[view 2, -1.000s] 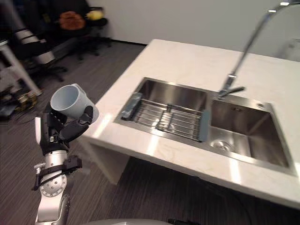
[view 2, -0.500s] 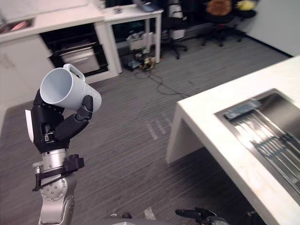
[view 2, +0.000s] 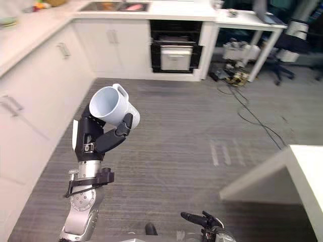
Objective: Walk over to the sink, pick up the cup, carry it to the dishwasher, place the cup inside the dishwasher, then close the dishwasher door
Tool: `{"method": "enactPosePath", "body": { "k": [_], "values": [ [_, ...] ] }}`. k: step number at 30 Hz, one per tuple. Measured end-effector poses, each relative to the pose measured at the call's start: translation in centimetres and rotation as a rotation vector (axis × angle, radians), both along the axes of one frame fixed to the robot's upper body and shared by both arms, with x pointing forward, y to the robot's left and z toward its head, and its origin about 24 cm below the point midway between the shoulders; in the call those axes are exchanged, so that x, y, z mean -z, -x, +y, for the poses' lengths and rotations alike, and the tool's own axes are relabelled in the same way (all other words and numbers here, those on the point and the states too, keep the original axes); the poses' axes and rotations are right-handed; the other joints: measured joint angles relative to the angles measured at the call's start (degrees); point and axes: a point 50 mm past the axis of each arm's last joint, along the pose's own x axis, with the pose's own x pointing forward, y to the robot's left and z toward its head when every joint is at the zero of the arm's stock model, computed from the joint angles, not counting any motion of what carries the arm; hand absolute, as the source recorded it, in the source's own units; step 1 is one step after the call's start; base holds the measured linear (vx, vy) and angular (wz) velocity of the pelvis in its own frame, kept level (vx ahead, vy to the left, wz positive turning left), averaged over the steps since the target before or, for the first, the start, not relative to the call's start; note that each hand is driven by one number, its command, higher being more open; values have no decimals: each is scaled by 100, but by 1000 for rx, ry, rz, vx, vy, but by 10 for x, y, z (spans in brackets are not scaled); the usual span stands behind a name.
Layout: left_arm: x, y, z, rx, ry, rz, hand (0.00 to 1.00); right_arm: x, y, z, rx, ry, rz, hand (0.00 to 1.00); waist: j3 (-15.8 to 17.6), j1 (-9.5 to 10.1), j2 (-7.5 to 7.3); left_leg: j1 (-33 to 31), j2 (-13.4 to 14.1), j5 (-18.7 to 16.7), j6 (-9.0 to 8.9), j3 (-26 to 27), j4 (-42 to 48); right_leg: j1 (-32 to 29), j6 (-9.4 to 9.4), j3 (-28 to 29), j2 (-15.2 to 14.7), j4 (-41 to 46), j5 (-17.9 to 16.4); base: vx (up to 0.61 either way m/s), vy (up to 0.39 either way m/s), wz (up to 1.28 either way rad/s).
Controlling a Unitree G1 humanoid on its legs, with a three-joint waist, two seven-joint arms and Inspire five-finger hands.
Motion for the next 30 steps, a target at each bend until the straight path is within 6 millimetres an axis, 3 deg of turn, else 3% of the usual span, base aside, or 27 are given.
{"method": "enactPosePath", "body": {
  "k": [2, 4, 6, 7, 8, 12, 15, 16, 20, 22, 27, 30],
  "values": [
    [-10, 3, -7, 35, 8, -41, 0, -1, -3, 5, -37, -7, 3, 100, -51, 45, 14, 150, -19, -2, -9, -465, -101, -394, -19, 171, 323, 7, 11, 229, -27, 123],
    [-12, 4, -12, 53, 14, -50, 0, 0, -3, 7, -56, -12, 12, 100, -106, 45, -9, 212, -8, -1, -47, -679, -126, -525, -95, 192, 436, -75, 60, 211, -56, 80],
    [-10, 4, -17, 77, 14, -34, 0, 1, 2, 9, -74, -10, 42, 100, -259, 122, -47, 318, -10, -52, -150, -922, -112, -564, -277, 9, 445, -490, 372, 303, -96, 67],
    [-10, 4, -19, 83, 14, -24, 0, 2, 6, 10, -78, -12, 58, 100, -340, 193, -115, 367, -22, -111, -249, -966, -111, -541, -415, -65, 426, -695, 762, 276, -115, 44],
    [-11, 4, -19, 78, 17, -15, 0, 3, 8, 13, -89, -18, 73, 100, -406, 205, -183, 397, -27, -168, -339, -1017, -111, -456, -373, -109, 406, -831, 958, 275, -128, 39],
    [-11, 4, -20, 73, 33, -3, 0, 4, 11, 15, -119, -21, 111, 100, -494, 312, -168, 470, 260, -365, -708, -907, -58, -25, -404, -255, 659, -1418, 979, 219, -138, 20],
    [-7, 7, -19, 61, 43, 18, 0, 5, 11, 17, -146, -22, 117, 100, -563, 329, -164, 553, 401, -391, -751, -818, -96, 195, -477, -227, 841, -1701, 984, 183, -136, -1],
    [34, 13, 20, -25, -102, 203, 0, 8, 2, 15, -167, -43, 140, 100, -509, 178, -178, 310, 315, 445, -571, -1009, -752, 13, -499, -87, 909, -2455, 1829, 61, -35, -3],
    [34, 14, 20, -26, -101, 203, 0, 8, 5, 14, -164, -43, 147, 100, -515, 163, -175, 315, 316, 439, -576, -991, -747, 1, -500, -66, 915, -2467, 1829, 0, 0, -4],
    [36, 16, 23, -44, -94, 213, 0, 9, 8, 13, -161, -44, 151, 100, -548, 165, -150, 314, 340, 269, -625, -844, -611, -23, -502, 77, 959, -2492, 1828, -3, 0, -37],
    [34, 14, 6, 35, 66, 195, 0, 8, 21, 15, -102, -111, 133, 100, -754, -2, -156, 278, 454, -86, -650, -825, -61, 264, -584, 25, 983, -2567, 1763, 52, -9, -3],
    [31, 11, 1, 89, 162, 173, 0, 8, 26, 14, -75, -131, 137, 100, -784, 3, -154, 288, 515, -219, -689, -859, 134, 358, -622, -16, 1021, -2565, 1705, 15, -27, 8]
  ]
}}
